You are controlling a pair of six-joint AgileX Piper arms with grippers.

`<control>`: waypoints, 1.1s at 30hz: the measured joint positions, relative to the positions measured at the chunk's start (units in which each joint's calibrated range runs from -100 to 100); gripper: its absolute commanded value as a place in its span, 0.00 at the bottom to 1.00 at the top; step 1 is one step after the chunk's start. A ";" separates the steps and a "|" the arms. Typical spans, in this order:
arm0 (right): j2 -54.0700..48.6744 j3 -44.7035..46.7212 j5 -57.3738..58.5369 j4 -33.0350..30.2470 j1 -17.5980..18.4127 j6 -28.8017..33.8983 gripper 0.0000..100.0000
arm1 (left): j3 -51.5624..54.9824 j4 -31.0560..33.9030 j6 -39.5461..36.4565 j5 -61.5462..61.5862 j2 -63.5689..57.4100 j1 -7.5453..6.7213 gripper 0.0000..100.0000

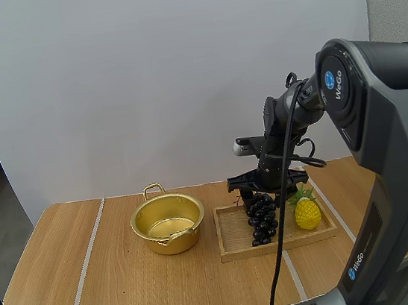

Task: Open the pot, put the grape inside, and close it

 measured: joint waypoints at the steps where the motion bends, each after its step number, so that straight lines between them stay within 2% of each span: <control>1: 0.52 0.00 -0.45 0.00 0.00 -0.09 1.00 | 0.00 0.00 0.00 0.00 0.00 0.00 0.00; 12: 9.43 0.00 -5.71 0.28 0.00 -1.21 1.00 | 0.00 0.00 0.00 0.00 0.00 0.00 0.00; 18: 9.99 -0.11 -6.81 0.28 0.00 -1.21 1.00 | 0.00 0.00 0.00 0.00 0.00 0.00 0.00; 20: 9.99 -0.11 -7.22 0.28 0.00 -1.21 0.47 | 0.00 0.00 0.00 0.00 0.00 0.00 0.00; 21: 10.11 -0.11 -7.38 0.28 0.00 -1.21 0.29 | 0.00 0.00 0.00 0.00 0.00 0.00 0.00; 22: 10.11 -0.11 -7.62 0.16 0.00 -1.21 0.00 | 0.00 0.00 0.00 0.00 0.00 0.00 0.00; 33: 10.00 -0.26 -7.24 1.22 0.00 -2.74 0.00 | 0.00 0.00 0.00 0.00 0.00 0.00 0.00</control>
